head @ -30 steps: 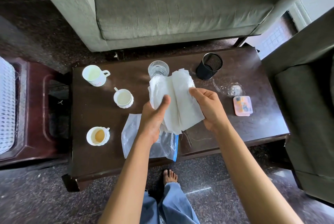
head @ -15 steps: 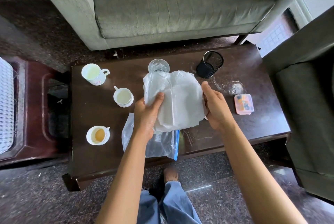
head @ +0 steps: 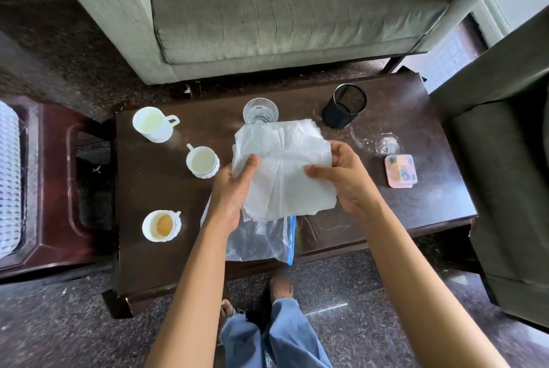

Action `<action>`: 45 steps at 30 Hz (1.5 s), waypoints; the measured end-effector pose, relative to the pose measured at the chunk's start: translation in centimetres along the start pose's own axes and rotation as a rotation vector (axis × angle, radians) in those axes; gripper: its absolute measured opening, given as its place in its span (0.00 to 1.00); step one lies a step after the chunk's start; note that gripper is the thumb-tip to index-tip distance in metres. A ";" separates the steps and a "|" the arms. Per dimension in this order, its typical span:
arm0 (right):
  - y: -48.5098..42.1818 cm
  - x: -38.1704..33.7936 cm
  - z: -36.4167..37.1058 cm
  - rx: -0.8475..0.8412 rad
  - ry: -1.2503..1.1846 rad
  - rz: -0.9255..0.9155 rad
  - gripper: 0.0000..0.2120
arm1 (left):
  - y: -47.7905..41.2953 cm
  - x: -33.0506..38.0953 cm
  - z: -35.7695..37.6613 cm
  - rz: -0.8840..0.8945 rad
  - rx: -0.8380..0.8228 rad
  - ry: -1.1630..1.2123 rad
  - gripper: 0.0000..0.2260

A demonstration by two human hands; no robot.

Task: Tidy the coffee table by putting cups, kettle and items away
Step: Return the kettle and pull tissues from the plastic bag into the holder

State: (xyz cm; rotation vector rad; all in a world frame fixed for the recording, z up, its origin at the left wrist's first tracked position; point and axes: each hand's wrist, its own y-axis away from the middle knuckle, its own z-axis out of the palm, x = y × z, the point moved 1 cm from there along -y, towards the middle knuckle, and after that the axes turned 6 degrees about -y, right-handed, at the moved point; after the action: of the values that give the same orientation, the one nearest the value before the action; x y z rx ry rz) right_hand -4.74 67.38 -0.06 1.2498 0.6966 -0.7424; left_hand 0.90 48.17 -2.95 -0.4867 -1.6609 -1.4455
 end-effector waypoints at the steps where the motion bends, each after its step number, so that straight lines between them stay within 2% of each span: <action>1: -0.1 0.0 0.1 -0.011 -0.005 0.024 0.28 | 0.0 0.1 -0.1 0.003 -0.039 0.007 0.21; 5: 0.0 -0.3 0.5 -0.093 -0.014 0.100 0.14 | -0.1 0.7 -0.2 0.011 -0.201 0.047 0.27; 10: -0.6 0.3 1.1 -0.086 0.047 0.146 0.08 | -0.9 1.1 -0.6 0.010 -0.152 0.005 0.11; 13: -1.1 0.6 1.5 -0.022 0.079 0.138 0.12 | -1.3 1.2 -1.0 0.015 -0.136 -0.017 0.06; 16: -1.2 0.6 2.0 -0.007 0.064 0.143 0.15 | -1.4 1.9 -1.1 -0.003 -0.147 -0.007 0.07; 20: -0.7 -0.3 2.9 -0.069 0.039 0.108 0.14 | -1.8 3.3 -0.7 -0.028 -0.238 -0.048 0.16; 23: -1.4 -0.6 3.1 0.008 0.082 0.058 0.15 | -3.0 4.0 -0.4 0.002 -0.197 -0.180 0.19; 27: -2.8 -1.5 2.3 0.169 0.050 0.020 0.11 | -4.2 5.5 0.2 0.000 -0.170 -0.191 0.12; 32: -4.4 -2.5 0.1 0.175 0.004 -0.032 0.11 | -5.4 6.1 2.5 0.052 -0.127 -0.239 0.15; 36: -6.0 -3.1 -2.6 0.164 -0.020 -0.012 0.05 | -6.4 6.4 5.3 0.115 -0.051 -0.303 0.08; 41: -7.9 -5.0 -6.3 0.066 -0.012 0.107 0.16 | -8.1 7.2 9.7 0.026 -0.157 -0.346 0.14; 43: -8.8 -6.1 -7.4 0.023 0.043 0.152 0.21 | -9.0 7.8 11.3 0.046 -0.154 -0.418 0.12; 45: -10.0 -7.2 -8.4 0.059 0.103 0.118 0.22 | -10.0 8.5 12.6 0.112 -0.094 -0.439 0.08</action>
State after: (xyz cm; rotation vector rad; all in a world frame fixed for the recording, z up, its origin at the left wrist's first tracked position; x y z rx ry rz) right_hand -17.57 74.87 -1.45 1.3781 0.6828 -0.6084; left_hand -15.73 55.45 -1.78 -0.9909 -1.8704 -1.4059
